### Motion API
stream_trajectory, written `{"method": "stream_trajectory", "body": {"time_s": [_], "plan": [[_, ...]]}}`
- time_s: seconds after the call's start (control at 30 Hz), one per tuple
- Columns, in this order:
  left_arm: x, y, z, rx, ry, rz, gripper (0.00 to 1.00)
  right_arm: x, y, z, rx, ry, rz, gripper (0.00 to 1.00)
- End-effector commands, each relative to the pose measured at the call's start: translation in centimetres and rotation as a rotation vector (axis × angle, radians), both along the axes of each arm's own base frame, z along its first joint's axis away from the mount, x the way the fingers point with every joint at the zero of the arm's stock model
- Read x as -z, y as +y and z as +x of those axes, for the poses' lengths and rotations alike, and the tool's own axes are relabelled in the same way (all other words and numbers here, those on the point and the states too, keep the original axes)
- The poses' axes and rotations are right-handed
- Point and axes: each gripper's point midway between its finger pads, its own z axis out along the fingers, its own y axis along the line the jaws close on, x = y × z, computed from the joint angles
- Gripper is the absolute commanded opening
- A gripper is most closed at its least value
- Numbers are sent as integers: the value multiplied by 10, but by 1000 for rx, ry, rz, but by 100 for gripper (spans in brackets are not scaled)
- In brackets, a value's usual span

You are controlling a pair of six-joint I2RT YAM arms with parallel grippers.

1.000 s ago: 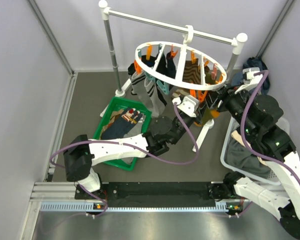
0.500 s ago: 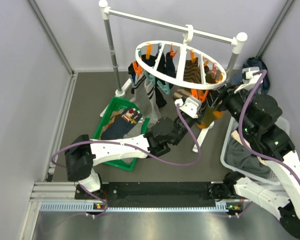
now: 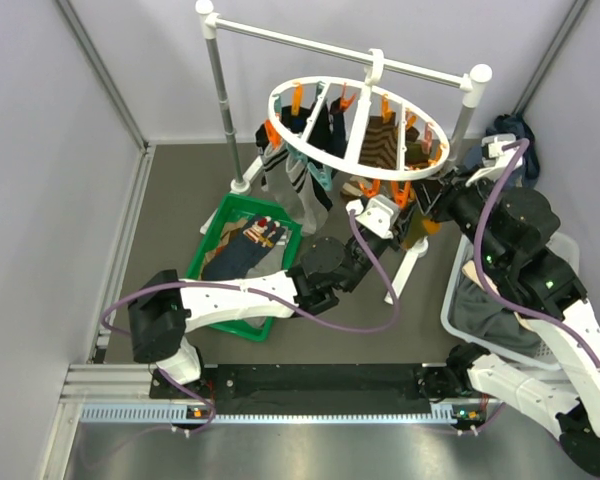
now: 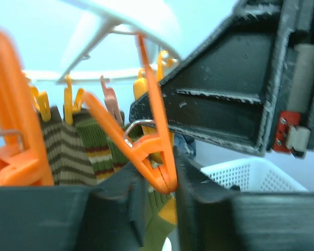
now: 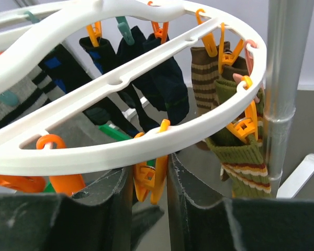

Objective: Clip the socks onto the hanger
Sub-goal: Open the clamp at the hanger, then pick up the sock from the bin.

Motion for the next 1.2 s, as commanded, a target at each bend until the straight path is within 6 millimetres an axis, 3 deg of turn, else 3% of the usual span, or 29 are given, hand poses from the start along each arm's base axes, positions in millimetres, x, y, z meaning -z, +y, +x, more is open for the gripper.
{"method": "stream_trajectory", "body": {"time_s": [0.0, 0.03, 0.07, 0.1, 0.13, 0.3, 0.37, 0.4, 0.47, 0.5, 0.57, 0.63, 0.67, 0.7, 0.9, 1.03, 1.13, 1.17], "plan": [[-3, 2, -25, 86, -6, -2, 38, -30, -7, 5, 49, -102, 78, 0], [-3, 5, -25, 92, 3, -12, 47, -28, -6, 6, 48, -100, 82, 0], [3, 7, -25, 96, 13, -4, 51, -26, -5, 6, 47, -98, 87, 0], [-4, 12, -27, 102, 15, -19, 53, -26, -6, 5, 46, -97, 102, 0], [-1, 14, -28, 108, 31, -22, 62, -23, -5, 6, 47, -99, 110, 0], [13, 35, -34, 123, 114, 16, 76, -17, -2, 8, 44, -103, 147, 0], [27, 43, -36, 124, 176, 29, 80, -14, 0, 10, 40, -107, 156, 0], [24, 54, -35, 105, 195, 15, 80, -8, 1, 11, 39, -100, 159, 0], [47, 64, -33, 84, 275, 49, 82, -9, 2, 12, 36, -115, 174, 0], [47, 77, -31, 50, 303, 39, 83, -4, 3, 14, 37, -107, 174, 0], [75, 92, -27, -8, 394, 87, 83, -3, 4, 14, 32, -112, 177, 0], [80, 114, -21, -77, 455, 65, 83, -1, 5, 15, 32, -115, 181, 0], [102, 125, -19, -117, 496, 128, 84, 0, 5, 16, 32, -114, 179, 0], [102, 135, -19, -136, 514, 121, 83, -1, 5, 16, 32, -115, 177, 0], [155, 218, 2, -380, 715, 186, 72, 2, 5, 15, 32, -114, 159, 0], [190, 276, 33, -552, 835, 245, 63, 3, 4, 15, 30, -117, 150, 0], [208, 300, 54, -618, 887, 278, 56, 2, 3, 15, 37, -123, 143, 0], [218, 300, 60, -607, 917, 295, 56, 3, 3, 15, 37, -121, 138, 0]]}}
